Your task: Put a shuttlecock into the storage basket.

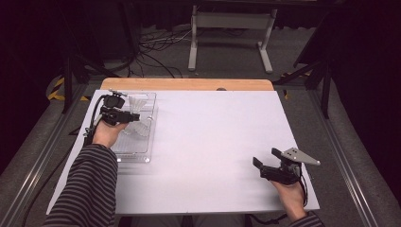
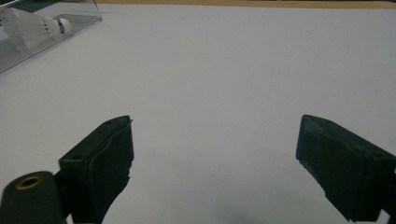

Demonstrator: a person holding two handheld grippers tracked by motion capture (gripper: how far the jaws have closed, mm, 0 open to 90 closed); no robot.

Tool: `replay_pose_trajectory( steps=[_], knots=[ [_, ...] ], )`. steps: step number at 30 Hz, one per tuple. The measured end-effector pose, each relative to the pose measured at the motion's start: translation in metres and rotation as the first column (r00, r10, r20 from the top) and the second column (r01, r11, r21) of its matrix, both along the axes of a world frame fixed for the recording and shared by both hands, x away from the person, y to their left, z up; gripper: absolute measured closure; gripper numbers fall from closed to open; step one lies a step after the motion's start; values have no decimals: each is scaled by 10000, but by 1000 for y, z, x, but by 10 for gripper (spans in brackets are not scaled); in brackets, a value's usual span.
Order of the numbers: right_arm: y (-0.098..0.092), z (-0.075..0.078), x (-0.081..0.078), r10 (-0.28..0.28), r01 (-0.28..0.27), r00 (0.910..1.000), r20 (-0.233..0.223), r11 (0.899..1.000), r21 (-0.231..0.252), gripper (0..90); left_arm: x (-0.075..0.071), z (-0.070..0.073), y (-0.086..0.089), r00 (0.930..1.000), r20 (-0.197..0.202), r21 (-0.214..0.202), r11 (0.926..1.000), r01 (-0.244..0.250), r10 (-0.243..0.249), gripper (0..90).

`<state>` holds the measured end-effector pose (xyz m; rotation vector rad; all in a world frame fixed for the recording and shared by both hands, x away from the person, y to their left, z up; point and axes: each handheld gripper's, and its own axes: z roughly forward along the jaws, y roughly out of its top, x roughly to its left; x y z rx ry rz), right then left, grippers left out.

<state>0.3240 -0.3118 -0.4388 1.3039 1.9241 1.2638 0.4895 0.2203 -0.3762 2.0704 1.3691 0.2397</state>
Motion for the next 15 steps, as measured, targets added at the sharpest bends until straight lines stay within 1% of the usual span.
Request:
replay_pose_trajectory(
  steps=[1,5,6,11,15],
  knots=[
    [0,0,0,11,-11,10000,2,10000,-1,119,1,-1,0,10000,-41,-1,10000,24,-24,649],
    [0,0,0,7,-7,10000,10,10000,3,119,4,-4,1,9997,-217,92,9999,-138,140,647],
    [0,0,0,9,-9,10000,11,10000,9,119,4,-5,2,9995,-211,117,9997,-227,230,647],
    [0,0,0,16,-16,10000,16,10000,8,119,5,-5,4,9995,-150,103,9996,-274,276,644],
    [0,0,0,18,-18,10000,12,10000,3,119,6,-6,4,9993,-210,150,9995,-294,297,643]
  ],
)
